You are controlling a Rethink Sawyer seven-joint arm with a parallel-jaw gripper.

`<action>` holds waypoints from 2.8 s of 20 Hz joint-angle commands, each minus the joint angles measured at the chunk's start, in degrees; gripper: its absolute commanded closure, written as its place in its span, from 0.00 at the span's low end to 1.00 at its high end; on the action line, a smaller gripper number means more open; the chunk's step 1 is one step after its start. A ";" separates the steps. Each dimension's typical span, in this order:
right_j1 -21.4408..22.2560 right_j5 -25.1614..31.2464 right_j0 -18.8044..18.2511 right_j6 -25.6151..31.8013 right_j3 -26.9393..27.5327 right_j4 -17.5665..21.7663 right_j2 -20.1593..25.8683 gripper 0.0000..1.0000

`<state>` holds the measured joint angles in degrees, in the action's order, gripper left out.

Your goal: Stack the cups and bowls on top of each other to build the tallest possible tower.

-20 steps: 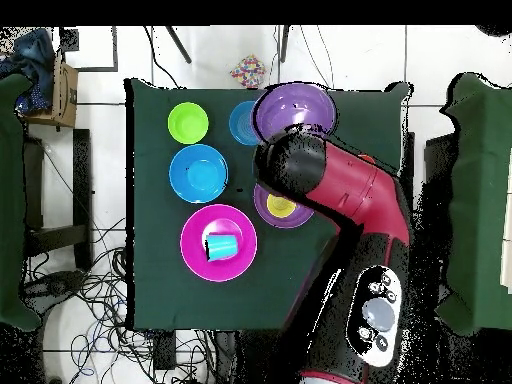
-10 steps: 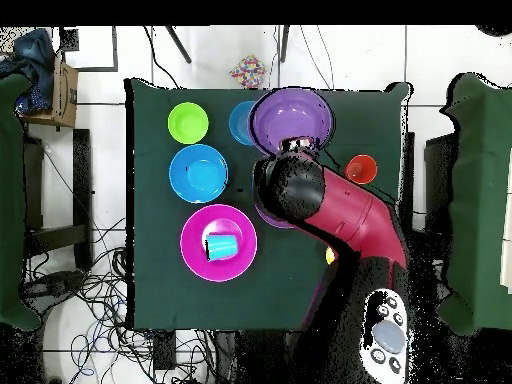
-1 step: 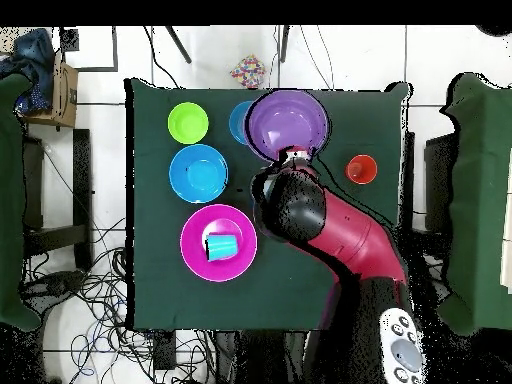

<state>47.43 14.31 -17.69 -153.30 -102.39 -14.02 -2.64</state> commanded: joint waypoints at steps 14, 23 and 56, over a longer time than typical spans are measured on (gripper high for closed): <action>6.71 -23.47 -15.28 -10.77 -20.17 7.82 31.74 1.00; 6.52 -25.80 -10.47 -7.41 -20.35 6.83 25.72 1.00; 6.12 -19.72 -15.61 -3.13 -20.16 8.65 27.04 1.00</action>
<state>55.34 -9.14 -31.85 -153.33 -120.48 -9.56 21.27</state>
